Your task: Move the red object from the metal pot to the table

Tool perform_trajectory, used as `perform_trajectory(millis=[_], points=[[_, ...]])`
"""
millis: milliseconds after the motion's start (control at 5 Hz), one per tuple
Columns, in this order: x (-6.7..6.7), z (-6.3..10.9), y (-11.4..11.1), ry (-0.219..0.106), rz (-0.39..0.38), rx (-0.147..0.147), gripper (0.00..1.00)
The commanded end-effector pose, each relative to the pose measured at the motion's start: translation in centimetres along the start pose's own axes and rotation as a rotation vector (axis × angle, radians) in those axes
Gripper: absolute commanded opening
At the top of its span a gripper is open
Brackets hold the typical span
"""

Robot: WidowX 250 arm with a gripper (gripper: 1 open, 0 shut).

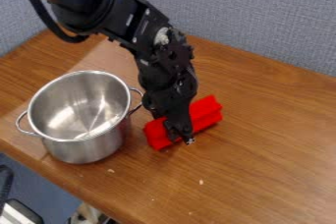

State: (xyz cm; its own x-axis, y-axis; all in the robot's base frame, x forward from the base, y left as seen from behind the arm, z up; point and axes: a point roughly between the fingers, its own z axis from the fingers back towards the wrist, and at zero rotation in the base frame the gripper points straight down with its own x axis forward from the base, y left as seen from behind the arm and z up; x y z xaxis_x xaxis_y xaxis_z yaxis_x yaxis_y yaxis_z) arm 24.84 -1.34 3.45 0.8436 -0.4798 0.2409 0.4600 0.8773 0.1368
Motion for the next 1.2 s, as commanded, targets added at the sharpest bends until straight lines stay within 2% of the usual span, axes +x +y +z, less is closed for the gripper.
perform_trajectory(millis=[0,200,600,800,1000], points=[[-1.6,-2.0,-0.8,0.094,0.089,-0.016,1.00],[-1.1,-1.8,-1.0,0.100,0.164,-0.008,1.00],[0.5,0.1,0.5,0.093,0.201,0.007,1.00],[1.2,2.1,0.9,0.104,0.198,0.031,1.00],[2.3,5.0,1.3,0.105,0.208,0.046,1.00]])
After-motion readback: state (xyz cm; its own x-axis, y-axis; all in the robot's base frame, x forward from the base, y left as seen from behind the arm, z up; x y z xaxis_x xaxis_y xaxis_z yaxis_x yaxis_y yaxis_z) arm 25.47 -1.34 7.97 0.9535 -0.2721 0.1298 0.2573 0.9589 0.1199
